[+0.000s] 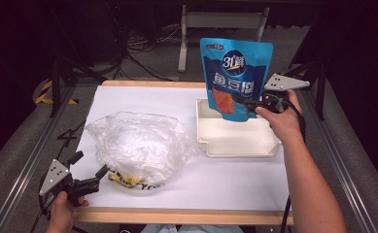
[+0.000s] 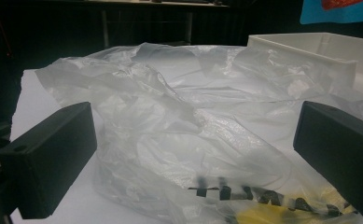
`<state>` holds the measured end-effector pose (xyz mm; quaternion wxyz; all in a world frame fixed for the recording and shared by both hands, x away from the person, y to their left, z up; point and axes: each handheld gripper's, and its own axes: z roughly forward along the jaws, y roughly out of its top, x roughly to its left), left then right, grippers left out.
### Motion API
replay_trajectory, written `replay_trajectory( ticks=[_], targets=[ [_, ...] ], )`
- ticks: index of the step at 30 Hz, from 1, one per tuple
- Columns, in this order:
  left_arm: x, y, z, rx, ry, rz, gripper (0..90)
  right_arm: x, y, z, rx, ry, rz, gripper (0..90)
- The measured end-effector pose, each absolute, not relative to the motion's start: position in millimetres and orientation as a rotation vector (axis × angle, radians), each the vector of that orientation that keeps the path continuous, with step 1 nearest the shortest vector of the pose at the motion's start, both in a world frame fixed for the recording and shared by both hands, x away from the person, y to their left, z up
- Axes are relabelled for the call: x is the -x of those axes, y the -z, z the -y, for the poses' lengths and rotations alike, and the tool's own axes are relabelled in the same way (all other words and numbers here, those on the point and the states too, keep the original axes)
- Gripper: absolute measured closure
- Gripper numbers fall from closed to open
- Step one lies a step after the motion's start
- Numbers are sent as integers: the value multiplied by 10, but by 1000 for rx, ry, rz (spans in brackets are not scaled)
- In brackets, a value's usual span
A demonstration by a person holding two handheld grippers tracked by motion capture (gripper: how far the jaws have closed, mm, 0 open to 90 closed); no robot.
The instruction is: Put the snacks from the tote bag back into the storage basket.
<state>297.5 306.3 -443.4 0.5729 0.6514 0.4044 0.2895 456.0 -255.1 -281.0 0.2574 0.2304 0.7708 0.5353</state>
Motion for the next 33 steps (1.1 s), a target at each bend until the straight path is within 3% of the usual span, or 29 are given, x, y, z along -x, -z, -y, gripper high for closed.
replay_trajectory(
  ticks=[33],
  targets=[
    [-2975,4436,-3064,-1529,-677,-953,2,-4744,3348,2740,-689,-1376,-2167,551]
  ],
)
